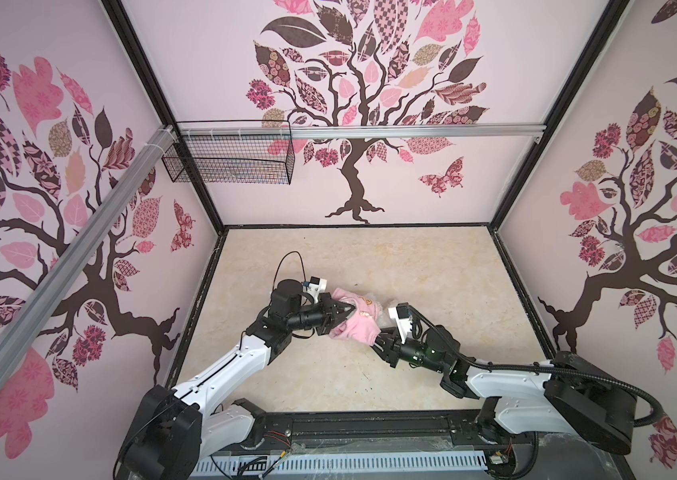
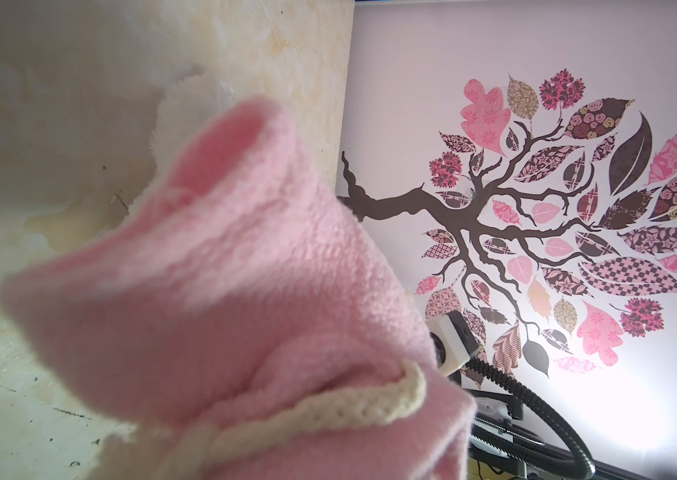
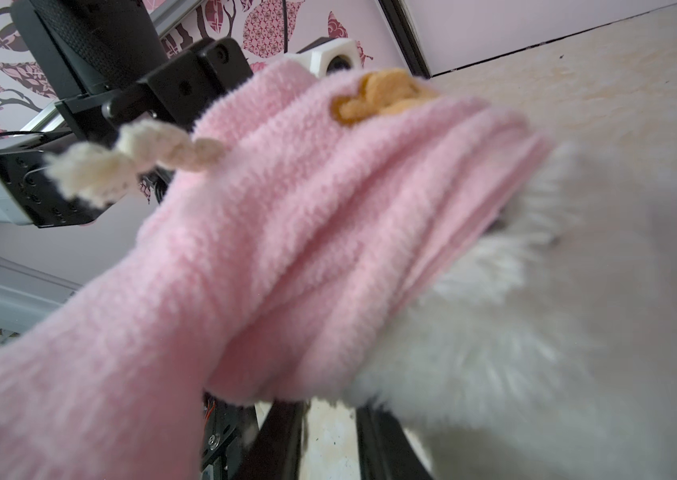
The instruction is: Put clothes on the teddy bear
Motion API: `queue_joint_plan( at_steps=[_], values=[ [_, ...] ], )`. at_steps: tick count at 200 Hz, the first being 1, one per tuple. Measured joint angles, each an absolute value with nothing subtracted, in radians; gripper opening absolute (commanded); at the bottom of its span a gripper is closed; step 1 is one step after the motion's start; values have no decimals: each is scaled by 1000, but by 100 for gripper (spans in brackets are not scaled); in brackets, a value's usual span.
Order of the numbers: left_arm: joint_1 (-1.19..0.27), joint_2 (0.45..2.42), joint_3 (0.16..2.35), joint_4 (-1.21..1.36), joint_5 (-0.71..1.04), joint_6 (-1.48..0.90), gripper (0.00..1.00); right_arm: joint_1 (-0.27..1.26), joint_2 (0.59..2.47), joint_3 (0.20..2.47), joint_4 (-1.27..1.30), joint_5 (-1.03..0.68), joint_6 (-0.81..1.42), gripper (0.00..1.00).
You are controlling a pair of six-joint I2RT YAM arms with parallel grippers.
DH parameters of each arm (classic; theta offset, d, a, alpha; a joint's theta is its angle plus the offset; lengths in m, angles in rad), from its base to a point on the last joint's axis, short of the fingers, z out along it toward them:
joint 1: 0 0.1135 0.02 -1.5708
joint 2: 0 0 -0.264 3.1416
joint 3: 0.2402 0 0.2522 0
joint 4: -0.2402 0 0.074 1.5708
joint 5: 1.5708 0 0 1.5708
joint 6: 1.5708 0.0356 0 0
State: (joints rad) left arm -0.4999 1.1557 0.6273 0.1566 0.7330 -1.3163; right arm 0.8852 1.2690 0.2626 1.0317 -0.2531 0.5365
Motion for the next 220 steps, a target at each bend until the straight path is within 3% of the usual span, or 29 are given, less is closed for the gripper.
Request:
queue_joint_plan(
  at_steps=[47, 151, 181, 207, 220],
  values=[
    [-506, 1157, 632, 140, 720, -1300, 0, 885, 1264, 260, 1023, -246, 522, 0],
    [-433, 1158, 733, -95, 741, -1128, 0, 884, 1050, 162, 563, 125, 698, 0],
    [-433, 1159, 735, -104, 763, -1118, 0, 878, 1050, 118, 540, 134, 673, 0],
    [-433, 1158, 735, -81, 779, -1095, 0, 876, 1025, 129, 574, 8, 583, 22],
    [-433, 1156, 735, -87, 782, -1042, 0, 876, 978, 145, 572, -54, 532, 27]
  ],
)
